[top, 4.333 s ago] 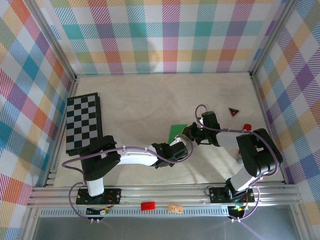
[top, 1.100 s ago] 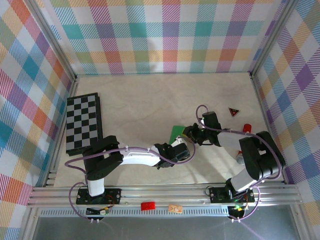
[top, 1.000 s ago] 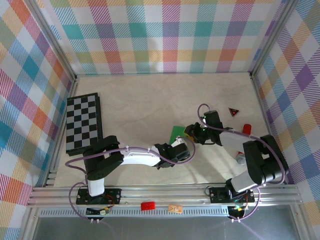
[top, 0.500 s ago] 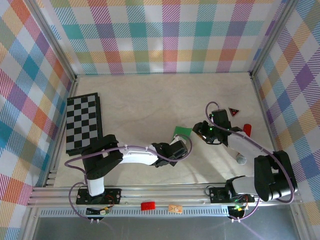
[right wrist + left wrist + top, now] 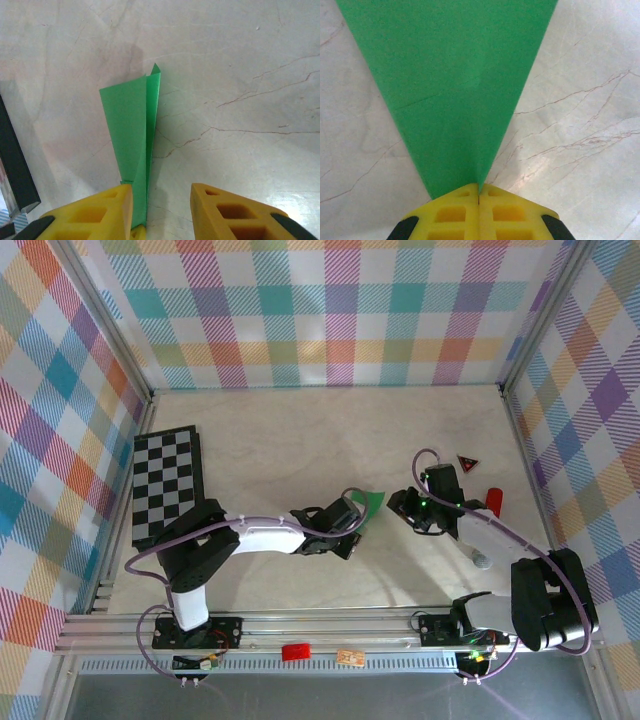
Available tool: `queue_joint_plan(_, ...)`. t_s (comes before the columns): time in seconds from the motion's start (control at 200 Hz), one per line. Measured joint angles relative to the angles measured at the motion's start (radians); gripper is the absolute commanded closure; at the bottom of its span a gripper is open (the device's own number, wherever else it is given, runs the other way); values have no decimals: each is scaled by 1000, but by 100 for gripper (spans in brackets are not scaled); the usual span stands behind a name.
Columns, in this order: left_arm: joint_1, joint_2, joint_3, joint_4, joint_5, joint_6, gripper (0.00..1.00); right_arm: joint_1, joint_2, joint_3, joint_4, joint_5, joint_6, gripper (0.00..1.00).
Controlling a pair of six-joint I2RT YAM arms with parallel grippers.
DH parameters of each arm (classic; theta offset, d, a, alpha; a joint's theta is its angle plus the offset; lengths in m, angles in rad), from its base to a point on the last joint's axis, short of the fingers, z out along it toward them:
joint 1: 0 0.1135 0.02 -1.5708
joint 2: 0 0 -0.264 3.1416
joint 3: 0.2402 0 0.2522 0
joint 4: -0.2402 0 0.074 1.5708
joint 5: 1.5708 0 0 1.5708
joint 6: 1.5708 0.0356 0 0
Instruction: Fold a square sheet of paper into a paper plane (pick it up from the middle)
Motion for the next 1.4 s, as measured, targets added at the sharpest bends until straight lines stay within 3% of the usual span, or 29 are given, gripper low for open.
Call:
queue_joint_plan(0.37, 67, 25, 0, 49, 210, -31, 98, 0, -37, -72, 100, -3, -11, 65)
queue_joint_plan(0.63, 75, 47, 0, 90, 295, -63, 99, 0, -88, -105, 127, 1, -29, 65)
queue_joint_plan(1.4, 84, 67, -78, 307, 372, -168, 100, -1, -177, -153, 147, 30, -65, 65)
